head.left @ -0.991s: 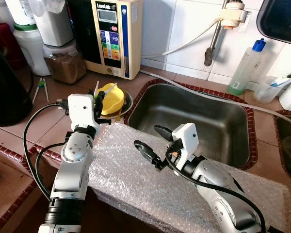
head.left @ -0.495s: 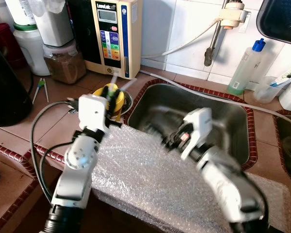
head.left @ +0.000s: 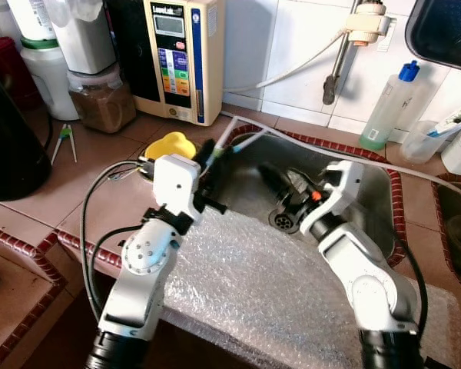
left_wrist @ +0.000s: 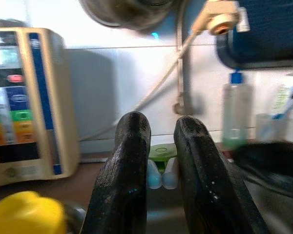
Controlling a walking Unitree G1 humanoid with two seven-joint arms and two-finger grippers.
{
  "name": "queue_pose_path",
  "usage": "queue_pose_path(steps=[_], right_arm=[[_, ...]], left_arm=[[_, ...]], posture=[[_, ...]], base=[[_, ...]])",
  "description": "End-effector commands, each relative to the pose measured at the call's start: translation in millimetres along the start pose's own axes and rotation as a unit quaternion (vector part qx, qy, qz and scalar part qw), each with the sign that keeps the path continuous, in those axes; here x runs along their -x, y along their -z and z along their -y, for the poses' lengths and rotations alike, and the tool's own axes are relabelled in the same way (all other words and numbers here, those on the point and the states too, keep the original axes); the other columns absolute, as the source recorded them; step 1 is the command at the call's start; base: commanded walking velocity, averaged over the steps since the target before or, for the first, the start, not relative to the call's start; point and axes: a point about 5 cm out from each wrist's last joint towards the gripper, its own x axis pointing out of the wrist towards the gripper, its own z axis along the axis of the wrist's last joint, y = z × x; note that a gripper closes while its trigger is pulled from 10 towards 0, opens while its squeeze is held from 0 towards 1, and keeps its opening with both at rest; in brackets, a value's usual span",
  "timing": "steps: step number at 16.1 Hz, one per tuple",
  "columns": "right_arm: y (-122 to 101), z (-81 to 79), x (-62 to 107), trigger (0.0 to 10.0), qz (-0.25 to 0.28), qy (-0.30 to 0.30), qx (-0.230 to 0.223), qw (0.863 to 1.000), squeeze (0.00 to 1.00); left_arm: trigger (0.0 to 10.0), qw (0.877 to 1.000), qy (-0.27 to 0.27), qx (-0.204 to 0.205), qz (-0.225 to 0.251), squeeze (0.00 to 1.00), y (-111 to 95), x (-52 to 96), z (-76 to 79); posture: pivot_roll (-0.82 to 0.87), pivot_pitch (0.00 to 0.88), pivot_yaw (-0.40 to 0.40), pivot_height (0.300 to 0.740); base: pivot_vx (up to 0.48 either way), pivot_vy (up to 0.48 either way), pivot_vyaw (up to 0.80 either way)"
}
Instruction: Kitchen organization
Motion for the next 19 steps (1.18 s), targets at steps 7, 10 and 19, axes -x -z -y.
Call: queue_pose_path(steps=[7,10,19], right_arm=[[-14.9,3.8,-9.8,10.0,0.023,0.016,-0.105,0.994,0.0],[-15.8,5.0,-11.9,10.0,0.034,0.022,-0.169,0.985,0.0],[-16.2,0.5,-29.6,0.0,0.057,0.017,-0.238,0.969,0.0]], left_arm=[[10.0,0.999,0.038,0.015,0.002,0.0,-0.4,-4.5,19.5],[10.0,0.999,0.044,0.016,0.001,0.0,0.2,-5.8,23.0],[10.0,0.998,0.062,0.024,0.003,0.0,0.1,-5.6,30.4]], posture=[[-0.01,0.0,-0.026,0.74],[-0.01,0.0,-0.024,0.74],[0.0,0.0,-0.018,0.74]], base=[[0.0,0.0,0.0],[0.0,0.0,0.0],[0.0,0.0,0.0]])
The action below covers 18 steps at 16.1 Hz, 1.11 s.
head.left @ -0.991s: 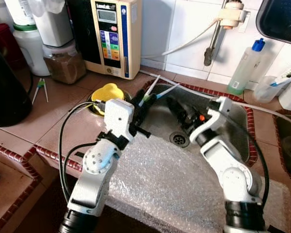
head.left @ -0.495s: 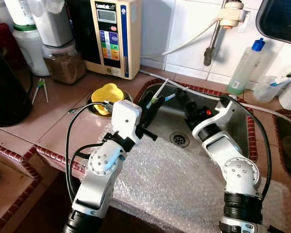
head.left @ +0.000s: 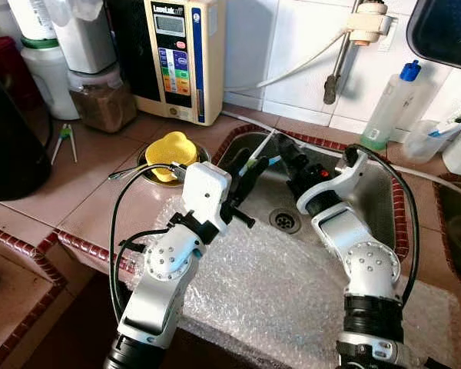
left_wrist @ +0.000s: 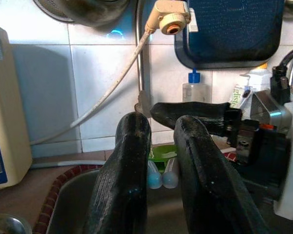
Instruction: Kitchen organization
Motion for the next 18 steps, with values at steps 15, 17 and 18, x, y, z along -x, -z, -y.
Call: queue_pose_path(steps=[15,17,18], right_arm=[[-10.4,2.8,-4.1,0.0,0.023,0.005,-0.006,1.0,0.0],[-9.8,3.0,-4.0,0.0,0.02,0.004,-0.004,1.0,0.0],[-9.9,3.1,-4.0,0.0,0.02,0.004,-0.003,1.0,0.0]], left_arm=[[10.0,1.0,0.002,-0.001,-0.006,0.0,0.8,-0.2,-0.9],[10.0,1.0,0.002,-0.001,-0.007,0.0,1.3,-0.1,-1.1],[10.0,1.0,0.001,-0.001,-0.009,0.0,1.7,0.1,-1.4]], posture=[[0.0,0.0,-0.014,0.74],[0.0,0.0,-0.016,0.74],[0.0,0.0,-0.016,0.74]], base=[[0.0,0.0,0.0],[0.0,0.0,0.0],[0.0,0.0,0.0]])
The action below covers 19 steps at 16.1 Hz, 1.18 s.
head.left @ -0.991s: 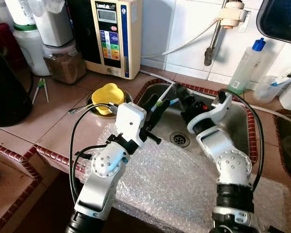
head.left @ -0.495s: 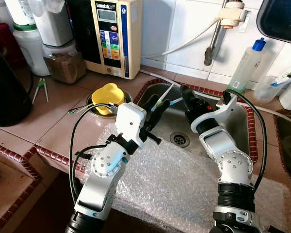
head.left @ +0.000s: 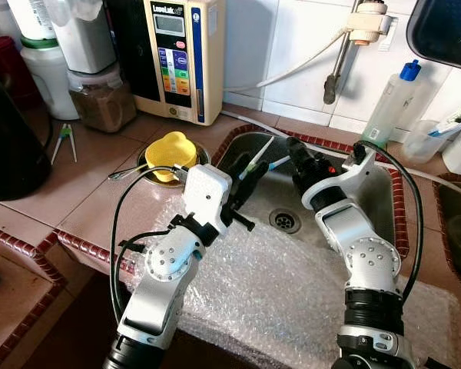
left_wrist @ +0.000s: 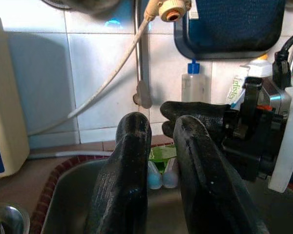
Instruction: Kitchen organization
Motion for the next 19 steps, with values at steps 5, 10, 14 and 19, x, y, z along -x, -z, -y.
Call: queue_pose_path(steps=[5,10,14,19], right_arm=[[-1.0,-0.6,-2.4,0.0,-0.001,0.006,0.013,1.0,0.0],[-4.2,5.5,-3.8,0.0,0.008,0.028,0.037,0.999,0.0],[-26.7,18.0,-9.5,0.0,0.036,0.087,0.205,0.974,0.0],[-57.5,48.5,-14.6,0.0,-0.005,0.124,0.437,0.891,0.0]], left_arm=[[10.0,1.0,-0.001,0.019,0.005,1.0,-2.7,-0.5,-1.8],[10.0,1.0,-0.014,0.007,-0.009,1.0,1.4,4.4,-5.9],[10.0,0.998,-0.009,0.021,-0.065,1.0,16.6,20.3,-14.2],[10.0,0.99,0.009,0.033,-0.139,1.0,35.8,46.5,-27.6]], posture=[[0.01,0.0,-0.015,0.74],[0.02,0.0,-0.017,0.74],[0.02,0.0,-0.009,0.74],[0.02,0.0,0.01,0.74]], base=[[0.0,0.0,0.0],[0.0,0.0,0.0],[0.0,0.0,0.0],[0.0,0.0,0.0]])
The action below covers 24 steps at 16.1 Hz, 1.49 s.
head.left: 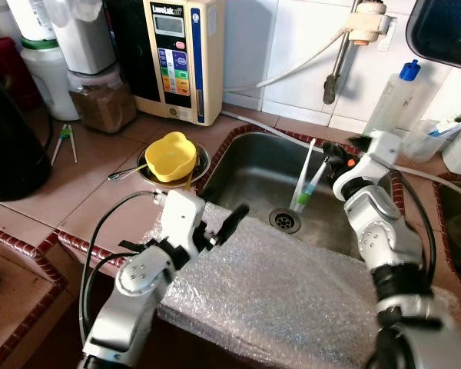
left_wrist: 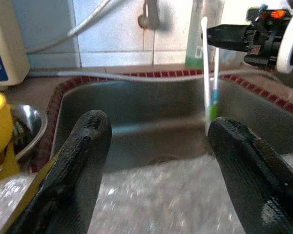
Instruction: Kitchen organization
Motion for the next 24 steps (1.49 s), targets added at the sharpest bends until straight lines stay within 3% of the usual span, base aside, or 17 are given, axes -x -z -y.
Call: queue_pose_path(steps=[1,4,5,6,7,8,11,18,24], right_arm=[[1.6,1.6,-2.6,0.0,-0.006,-0.004,0.031,1.0,0.0],[17.1,15.5,-3.6,0.0,-0.054,-0.002,0.097,0.994,0.0],[25.7,19.9,-1.3,1.5,-0.077,-0.005,0.119,0.99,0.0],[37.9,26.3,3.6,2.9,-0.108,-0.004,0.129,0.986,0.29],[40.6,27.2,4.8,3.8,-0.112,-0.005,0.133,0.985,1.0],[48.6,28.6,8.4,10.0,-0.121,-0.003,0.125,0.985,1.0],[61.7,20.5,10.7,10.0,-0.129,-0.015,0.12,0.984,1.0],[56.5,22.1,10.3,10.0,-0.086,0.004,0.124,0.989,1.0],[69.8,5.3,18.1,10.0,-0.046,-0.005,0.11,0.993,1.0]], left_arm=[[10.0,1.0,0.0,0.002,-0.004,1.0,0.8,0.3,-2.0],[10.0,1.0,-0.002,-0.004,-0.01,1.0,3.8,-3.7,-5.9],[10.0,1.0,0.0,-0.01,-0.014,1.0,5.8,-3.7,-6.3],[10.0,1.0,0.008,-0.018,-0.016,1.0,6.9,-3.1,-6.1],[10.0,1.0,0.008,-0.018,-0.016,1.0,6.6,-3.2,-6.5],[10.0,1.0,0.005,-0.021,-0.015,1.0,5.8,-3.8,-7.6],[10.0,1.0,-0.002,-0.021,-0.007,1.0,1.6,-6.0,-8.4],[10.0,1.0,0.011,-0.029,0.005,1.0,-7.0,-15.9,-8.6],[10.0,1.0,-0.001,-0.02,0.012,1.0,-8.2,-12.0,-3.6]], posture=[[0.02,0.0,0.008,0.74],[0.02,0.0,-0.003,0.74],[0.02,0.0,-0.004,0.74],[0.03,0.0,-0.002,0.74],[0.03,0.0,-0.001,0.74],[0.04,0.0,0.002,0.74],[0.03,0.0,0.018,0.74],[0.01,0.0,0.051,0.74],[0.02,0.0,0.053,0.74]], base=[[0.0,0.0,0.0],[0.0,0.0,0.0],[0.0,0.0,0.0],[0.0,0.0,0.0],[0.0,0.0,0.0],[0.0,0.0,0.0],[0.0,0.0,0.0],[0.0,0.0,0.0],[0.0,0.0,0.0]])
